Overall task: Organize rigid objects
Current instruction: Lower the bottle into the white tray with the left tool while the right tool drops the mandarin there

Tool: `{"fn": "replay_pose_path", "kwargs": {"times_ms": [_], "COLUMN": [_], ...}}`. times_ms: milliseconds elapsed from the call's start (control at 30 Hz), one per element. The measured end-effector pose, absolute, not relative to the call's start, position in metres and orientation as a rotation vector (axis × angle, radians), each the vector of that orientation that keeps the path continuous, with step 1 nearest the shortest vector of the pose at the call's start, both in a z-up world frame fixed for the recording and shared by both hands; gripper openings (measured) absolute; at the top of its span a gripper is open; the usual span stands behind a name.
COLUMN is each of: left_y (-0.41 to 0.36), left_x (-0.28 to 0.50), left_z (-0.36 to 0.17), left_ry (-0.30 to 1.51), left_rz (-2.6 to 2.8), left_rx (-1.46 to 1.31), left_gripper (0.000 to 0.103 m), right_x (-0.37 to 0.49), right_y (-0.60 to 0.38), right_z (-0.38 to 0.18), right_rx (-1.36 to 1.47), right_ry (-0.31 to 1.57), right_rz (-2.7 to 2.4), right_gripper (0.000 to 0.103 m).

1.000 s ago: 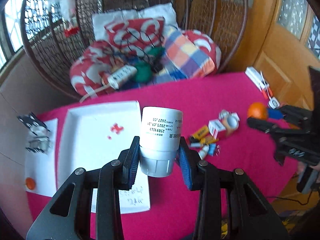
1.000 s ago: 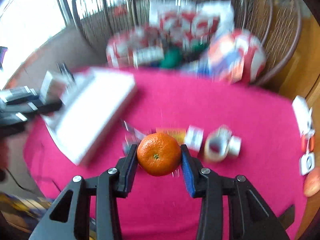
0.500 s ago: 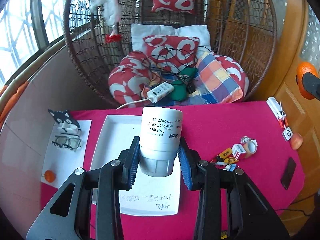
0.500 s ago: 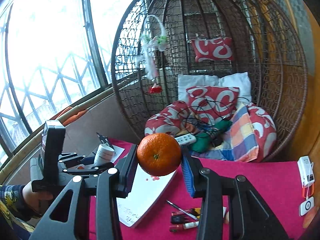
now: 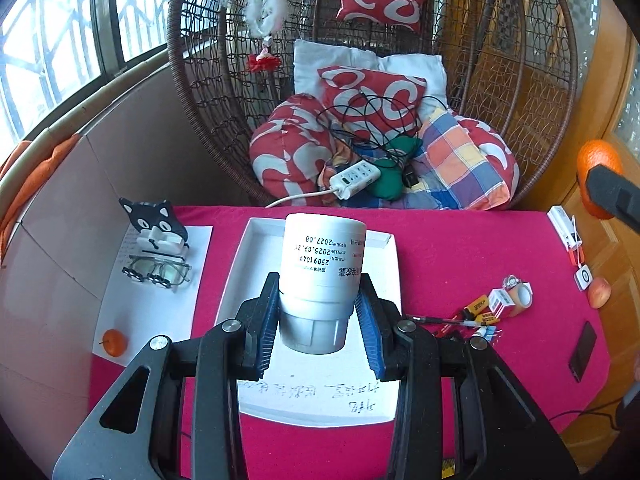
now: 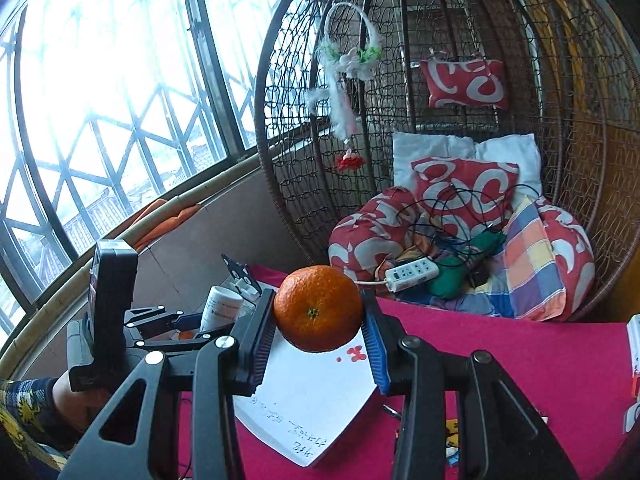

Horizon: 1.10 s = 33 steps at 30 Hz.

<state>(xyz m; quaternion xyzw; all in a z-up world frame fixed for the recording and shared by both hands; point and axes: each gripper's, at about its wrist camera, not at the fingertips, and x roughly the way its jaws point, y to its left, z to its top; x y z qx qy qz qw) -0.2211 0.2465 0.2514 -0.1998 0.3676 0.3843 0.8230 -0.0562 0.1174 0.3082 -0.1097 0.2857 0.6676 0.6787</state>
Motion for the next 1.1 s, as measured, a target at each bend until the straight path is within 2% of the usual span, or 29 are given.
{"fn": "replay_pose_path", "kwargs": {"times_ms": [233,533,667,767,1000,1067,1100], "left_y": [0.275,0.306,0.317,0.32,0.322,0.326,0.328], "left_x": [-0.23,-0.235,-0.227,-0.221,-0.218,-0.225,-0.229], "left_z": [0.211,0.098,0.066,0.059,0.05,0.051,0.052], "left_ry": [0.882,1.119,1.221,1.239,1.231,1.19,1.159], "left_rz": [0.806,0.732,0.683,0.669,0.686,0.682,0.687], "left_rx": [-0.476,-0.702,-0.695,-0.699,-0.732,-0.774,-0.799], "left_gripper": [0.036,0.036,0.036,0.036,0.037,0.042,0.064], "right_x": [-0.075,-0.089,-0.097,-0.102,-0.114,-0.115,-0.114], "right_y": [0.151,0.206,0.221,0.226,0.224,0.225,0.225], "right_z": [0.264,0.131,0.089,0.079,0.085,0.089,0.093], "right_rx": [-0.34,-0.611,-0.776,-0.801,-0.84,-0.829,-0.813], "right_ry": [0.748,1.115,1.168,1.193,1.117,1.092,1.082], "right_rz": [1.488,1.375,1.31,1.286,1.266,1.262,1.267], "right_gripper": [0.041,0.041,0.041,0.041,0.042,0.042,0.042]}}
